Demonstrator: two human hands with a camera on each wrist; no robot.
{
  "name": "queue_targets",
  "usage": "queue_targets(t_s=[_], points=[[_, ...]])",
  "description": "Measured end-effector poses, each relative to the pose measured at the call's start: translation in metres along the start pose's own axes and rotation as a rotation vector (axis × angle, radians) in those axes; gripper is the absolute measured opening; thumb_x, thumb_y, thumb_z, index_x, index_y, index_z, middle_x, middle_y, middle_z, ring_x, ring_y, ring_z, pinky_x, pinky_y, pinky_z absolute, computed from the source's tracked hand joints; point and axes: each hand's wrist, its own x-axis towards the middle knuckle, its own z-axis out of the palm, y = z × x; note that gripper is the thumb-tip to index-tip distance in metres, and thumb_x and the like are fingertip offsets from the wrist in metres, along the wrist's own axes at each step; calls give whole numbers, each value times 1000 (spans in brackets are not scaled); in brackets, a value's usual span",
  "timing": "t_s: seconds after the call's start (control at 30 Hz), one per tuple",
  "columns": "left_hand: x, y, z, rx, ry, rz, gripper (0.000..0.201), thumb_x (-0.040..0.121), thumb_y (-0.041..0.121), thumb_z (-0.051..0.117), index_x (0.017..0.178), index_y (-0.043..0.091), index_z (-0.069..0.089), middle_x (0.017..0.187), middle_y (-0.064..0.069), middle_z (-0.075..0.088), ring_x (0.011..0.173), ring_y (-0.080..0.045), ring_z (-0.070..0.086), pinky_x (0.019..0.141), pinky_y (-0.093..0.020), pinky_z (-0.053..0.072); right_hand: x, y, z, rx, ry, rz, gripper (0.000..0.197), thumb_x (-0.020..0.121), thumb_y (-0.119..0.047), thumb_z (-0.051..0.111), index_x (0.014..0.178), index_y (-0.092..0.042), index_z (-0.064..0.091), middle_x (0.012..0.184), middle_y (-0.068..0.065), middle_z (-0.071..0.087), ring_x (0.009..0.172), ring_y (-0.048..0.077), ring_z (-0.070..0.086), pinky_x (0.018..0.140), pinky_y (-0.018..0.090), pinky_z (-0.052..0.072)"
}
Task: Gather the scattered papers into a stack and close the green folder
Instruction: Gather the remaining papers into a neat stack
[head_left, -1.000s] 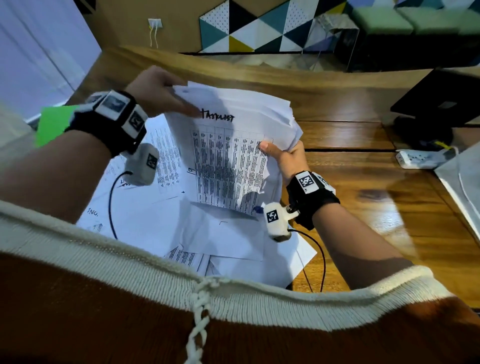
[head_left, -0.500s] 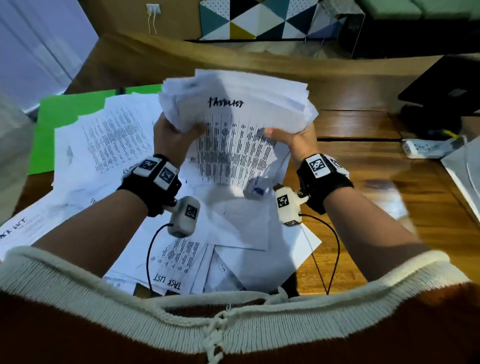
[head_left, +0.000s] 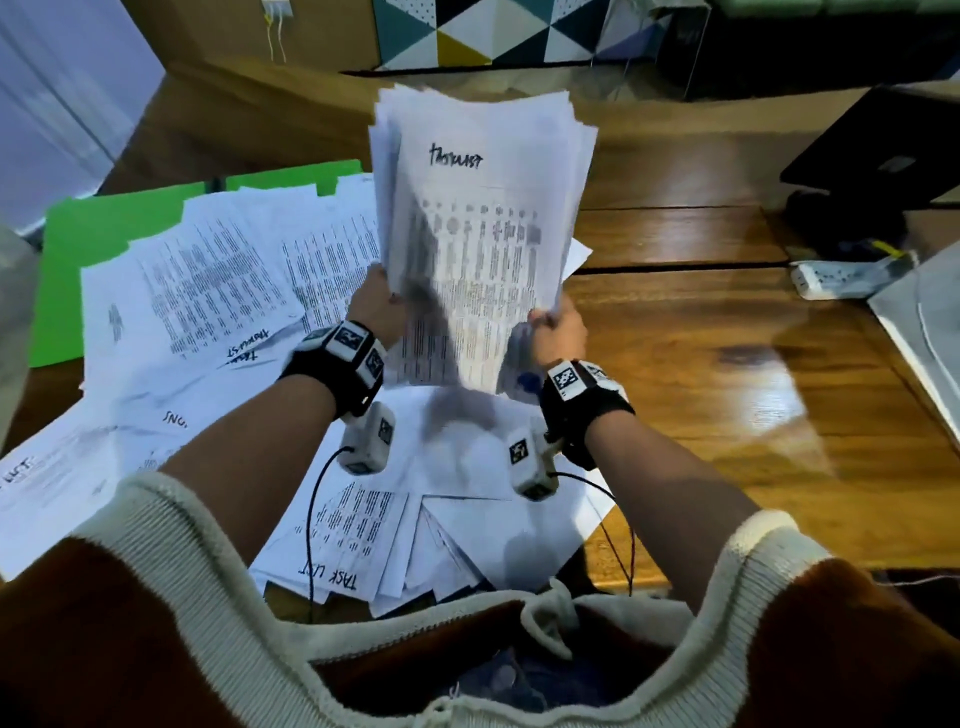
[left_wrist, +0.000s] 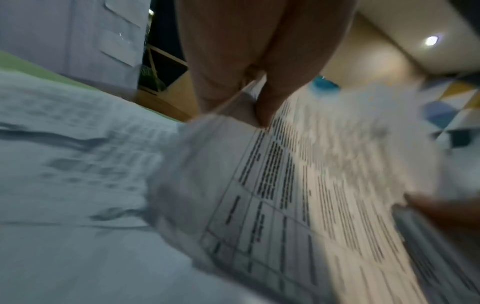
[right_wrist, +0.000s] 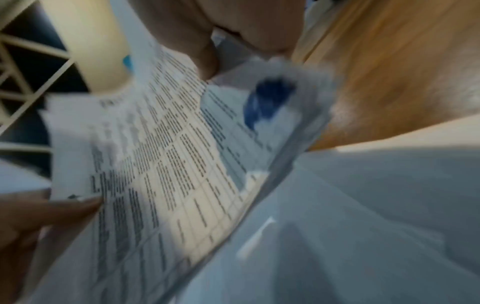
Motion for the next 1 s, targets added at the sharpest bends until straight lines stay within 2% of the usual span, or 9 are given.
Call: queue_targets(t_s=[0.13,0.27,0.4,0.5,0.57,0.67,0.73,0.83,1.0], points=[[4,42,26,152,-128,50,47,96,13,44,140,1,30,129,-24,50,116,-38,52,82,-37,40,20,6,-36,-166,89,152,29,98,-12,44,124,-5,54,123,16,60,112,31,58,82,28,44],[-9,62,67,215,-346,49,57,96,19,51,143,3,24,144,-19,39,130,-33,43,101,-36,38,29,31,-66,-381,113,246,30,99,-17,43,124,-3,52,127,19,58,117,34,55,92,37,46],[-16,74,102,190,-427,37,57,96,19,52,143,5,23,140,-19,44,125,-32,48,96,-33,42,35,43,-84,-541,141,297,29,97,-8,42,125,0,47,126,20,57,116,35,55,93,41,46],[-13,85,119,199,-502,40,74,93,20,56,149,9,9,140,-19,44,118,-33,54,86,-31,45,40,40,-95,-559,134,333,39,96,-8,42,133,1,36,131,22,53,118,37,54,94,41,46],[-13,89,128,183,-591,42,88,92,18,58,151,11,-7,151,-17,31,123,-33,51,89,-31,45,44,39,-103,-589,133,341,48,96,-7,41,141,-1,24,133,23,50,120,38,51,96,42,45],[-14,86,138,227,-709,60,99,90,25,62,149,9,-16,159,-11,0,144,-27,22,113,-32,30,53,41,-115,-659,196,313,49,96,-7,39,141,-7,20,128,22,54,116,40,53,90,44,46],[-14,80,142,261,-790,59,100,88,34,63,150,9,-11,160,-8,-2,146,-23,15,118,-34,23,59,43,-121,-656,220,307,42,96,-9,40,136,-6,25,126,24,54,115,42,53,89,46,45],[-10,68,136,235,-825,52,89,88,36,63,153,13,6,159,-6,12,145,-23,21,118,-35,21,61,48,-133,-692,209,358,51,96,-6,43,141,-3,20,132,25,49,122,43,48,95,47,43],[5,42,94,59,-600,93,54,85,17,68,134,11,48,139,-8,49,117,-24,54,104,-32,40,64,54,-128,-726,126,383,62,91,-10,53,142,-8,17,140,22,41,126,42,44,100,52,40]])
